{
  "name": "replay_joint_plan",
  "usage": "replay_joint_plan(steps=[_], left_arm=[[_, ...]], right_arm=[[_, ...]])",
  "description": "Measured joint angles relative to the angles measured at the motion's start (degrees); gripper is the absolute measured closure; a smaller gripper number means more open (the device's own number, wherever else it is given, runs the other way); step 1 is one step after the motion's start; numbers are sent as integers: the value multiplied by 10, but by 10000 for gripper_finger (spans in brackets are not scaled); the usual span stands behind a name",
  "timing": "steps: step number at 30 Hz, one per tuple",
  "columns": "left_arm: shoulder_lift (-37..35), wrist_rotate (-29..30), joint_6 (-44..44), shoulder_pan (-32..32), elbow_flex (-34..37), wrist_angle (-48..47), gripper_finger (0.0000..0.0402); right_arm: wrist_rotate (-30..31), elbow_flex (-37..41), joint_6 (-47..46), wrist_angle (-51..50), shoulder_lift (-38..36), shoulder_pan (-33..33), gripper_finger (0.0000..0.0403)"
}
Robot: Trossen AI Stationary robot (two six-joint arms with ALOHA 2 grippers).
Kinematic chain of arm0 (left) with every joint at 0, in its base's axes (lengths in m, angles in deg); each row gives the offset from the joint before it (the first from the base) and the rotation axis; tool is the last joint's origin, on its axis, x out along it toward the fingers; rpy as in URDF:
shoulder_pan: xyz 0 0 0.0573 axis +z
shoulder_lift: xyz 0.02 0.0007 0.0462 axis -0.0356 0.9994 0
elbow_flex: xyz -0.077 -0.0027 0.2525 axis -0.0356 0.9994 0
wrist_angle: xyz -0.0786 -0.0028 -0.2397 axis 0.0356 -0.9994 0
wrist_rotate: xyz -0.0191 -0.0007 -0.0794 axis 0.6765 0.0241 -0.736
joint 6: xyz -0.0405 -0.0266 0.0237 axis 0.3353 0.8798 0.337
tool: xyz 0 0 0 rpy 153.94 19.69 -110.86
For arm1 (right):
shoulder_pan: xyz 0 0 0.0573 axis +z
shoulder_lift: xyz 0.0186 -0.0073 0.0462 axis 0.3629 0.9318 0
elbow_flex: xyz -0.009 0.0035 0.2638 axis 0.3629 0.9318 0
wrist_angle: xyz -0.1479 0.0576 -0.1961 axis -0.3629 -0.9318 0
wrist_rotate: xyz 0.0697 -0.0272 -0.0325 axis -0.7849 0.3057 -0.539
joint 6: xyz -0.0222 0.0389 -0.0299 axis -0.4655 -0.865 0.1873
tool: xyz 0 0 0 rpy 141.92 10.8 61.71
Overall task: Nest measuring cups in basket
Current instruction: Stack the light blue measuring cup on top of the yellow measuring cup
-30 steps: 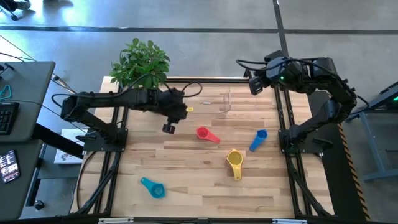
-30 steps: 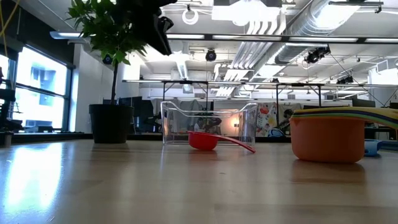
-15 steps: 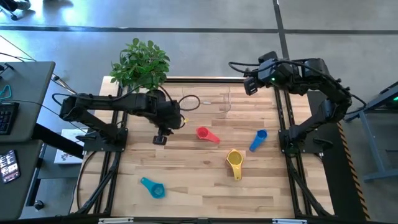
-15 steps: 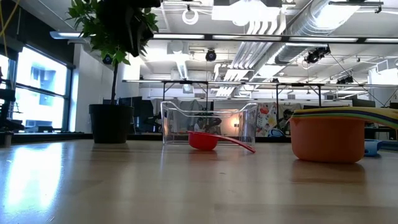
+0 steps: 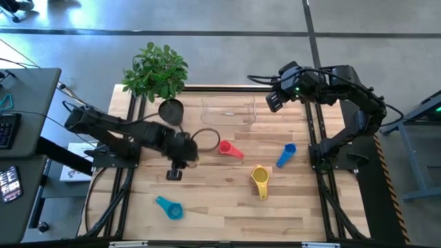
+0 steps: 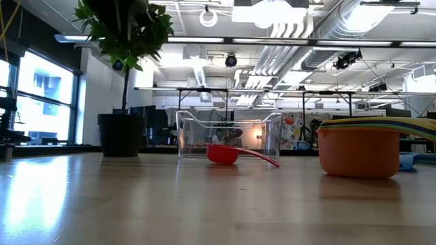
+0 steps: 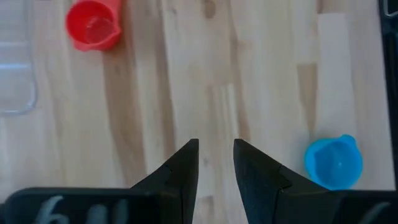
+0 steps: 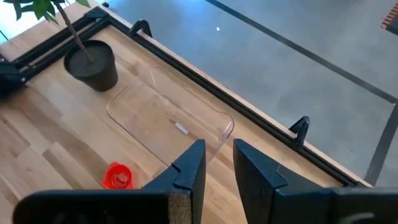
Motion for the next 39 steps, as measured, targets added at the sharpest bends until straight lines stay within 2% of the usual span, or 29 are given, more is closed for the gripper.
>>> replay_joint_plan(steps=[6,10,19,39], left_arm=[[0,40,84,-77,0,0,312],[1,46,137,-116,0,0,312],[48,72,242,-192,1,2,312],[162,66,330,-280,0,6,312]], right_arm=[[-13,0,24,0,0,0,330],[-32,0,34,0,0,0,330],[-67,0,46,0,0,0,330],[-76,0,64,0,0,0,330]])
